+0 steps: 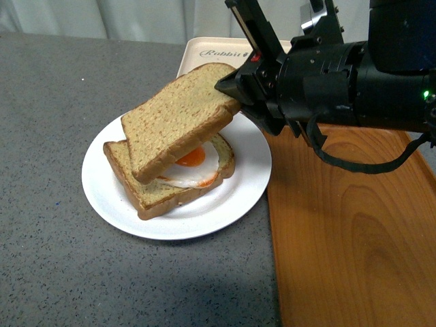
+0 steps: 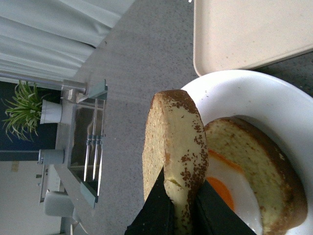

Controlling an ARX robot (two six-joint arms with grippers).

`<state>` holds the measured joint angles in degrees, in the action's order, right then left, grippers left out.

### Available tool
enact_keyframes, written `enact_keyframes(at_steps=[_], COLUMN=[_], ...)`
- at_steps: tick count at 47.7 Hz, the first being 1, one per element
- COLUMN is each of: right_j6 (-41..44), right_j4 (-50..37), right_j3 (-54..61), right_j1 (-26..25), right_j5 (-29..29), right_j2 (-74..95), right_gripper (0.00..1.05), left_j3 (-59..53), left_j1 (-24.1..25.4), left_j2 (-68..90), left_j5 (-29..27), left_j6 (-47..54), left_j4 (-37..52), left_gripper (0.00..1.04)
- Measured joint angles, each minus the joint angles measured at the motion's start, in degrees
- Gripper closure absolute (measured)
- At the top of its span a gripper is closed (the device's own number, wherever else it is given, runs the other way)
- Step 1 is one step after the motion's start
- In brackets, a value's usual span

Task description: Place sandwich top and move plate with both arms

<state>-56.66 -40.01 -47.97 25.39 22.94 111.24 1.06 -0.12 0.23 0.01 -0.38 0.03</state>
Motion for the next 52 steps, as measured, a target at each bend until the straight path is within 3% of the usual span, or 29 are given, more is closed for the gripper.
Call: enact_keyframes(at_steps=[9,17,26,33,38,41,43,48,52], right_j6=[1.20,4.24,10.10,11.93,14.14,24.50,33.79,46.14,52.37], right_j4=[1.11,4.83,9.05,10.82,9.75,-7.50,-17.73,-25.38,-20.26], right_j3=[0.42,0.46,0.46,1.05,3.96,11.10,17.53,27.34,38.07], right_j1=[0.15,-0.52,-3.93,-6.62,-8.98,-10.08,-12.33,-18.38,-24.70], right_j5=[-1.05,-3.32,-8.31,-9.33,-10.69,-25.09,-30.16,-27.98,-24.37], right_j2=[1.70,1.62,-2.21,-6.49,-11.21,-12.90,-15.47,-23.50,-38.25], right_gripper=[0.99,0.69,0.28,0.08,0.11,0.22,0.31,0.46,0.64], left_j3=[0.00,0.00,0.00,0.00,0.00,0.00,0.00,0.00,0.00], left_j1=[0.00,0.00,0.00,0.00,0.00,0.00,0.00,0.00,0.00], left_j2=[0.00,0.00,0.00,0.00,0.00,0.00,0.00,0.00,0.00], left_j5=[0.00,0.00,0.00,0.00,0.00,0.02,0.02,-0.13,-0.13], left_j6=[0.00,0.00,0.00,0.00,0.00,0.00,0.02,0.02,0.02], left_j4=[0.00,0.00,0.00,0.00,0.00,0.00,0.00,0.00,0.00], left_gripper=[0.06,0.06,0.06,0.06,0.06,0.06,0.06,0.06,0.06])
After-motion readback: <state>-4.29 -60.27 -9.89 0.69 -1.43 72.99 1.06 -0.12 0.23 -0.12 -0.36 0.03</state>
